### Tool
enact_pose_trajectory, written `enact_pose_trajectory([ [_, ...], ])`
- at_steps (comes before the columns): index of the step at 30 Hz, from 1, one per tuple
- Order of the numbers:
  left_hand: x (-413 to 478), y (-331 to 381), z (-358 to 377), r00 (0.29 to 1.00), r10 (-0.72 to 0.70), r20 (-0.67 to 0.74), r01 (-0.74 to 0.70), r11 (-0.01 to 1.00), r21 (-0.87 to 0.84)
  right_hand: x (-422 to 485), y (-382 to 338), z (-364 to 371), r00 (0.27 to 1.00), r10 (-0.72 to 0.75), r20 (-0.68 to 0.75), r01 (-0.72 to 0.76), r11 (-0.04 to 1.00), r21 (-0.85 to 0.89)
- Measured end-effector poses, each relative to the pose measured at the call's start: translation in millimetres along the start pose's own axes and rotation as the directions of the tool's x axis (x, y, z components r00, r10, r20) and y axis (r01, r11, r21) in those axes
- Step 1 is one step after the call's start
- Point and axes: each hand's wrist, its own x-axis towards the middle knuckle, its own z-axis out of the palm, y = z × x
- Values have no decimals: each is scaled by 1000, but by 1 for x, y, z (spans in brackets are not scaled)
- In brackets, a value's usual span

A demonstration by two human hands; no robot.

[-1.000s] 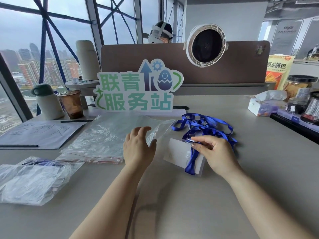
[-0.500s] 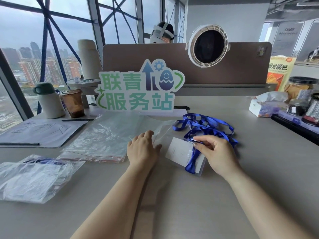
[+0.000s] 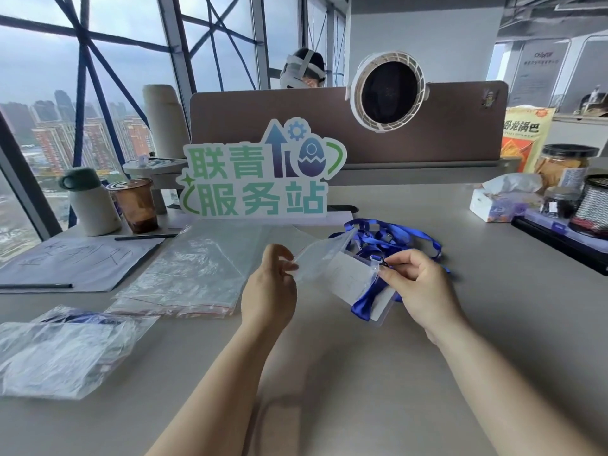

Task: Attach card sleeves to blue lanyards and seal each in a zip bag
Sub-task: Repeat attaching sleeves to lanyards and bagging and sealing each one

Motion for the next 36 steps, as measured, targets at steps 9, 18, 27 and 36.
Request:
enact_pose_trajectory([
  [9, -10, 10, 3, 942, 300, 148, -317, 941, 115, 1, 0, 0, 996, 24, -90, -28, 998, -48],
  [18, -26, 28, 10, 809, 504, 302, -510, 858, -65, 1, 3, 5, 983, -88, -164, 35, 954, -296],
  [27, -19, 16, 13, 842, 483, 240, -428, 869, -246, -3, 2, 7, 985, -171, 35, 168, 875, -453],
  [36, -6, 1, -4, 770, 517, 374, -600, 786, 148, 2, 14, -5, 837, -532, 132, 493, 626, -605],
])
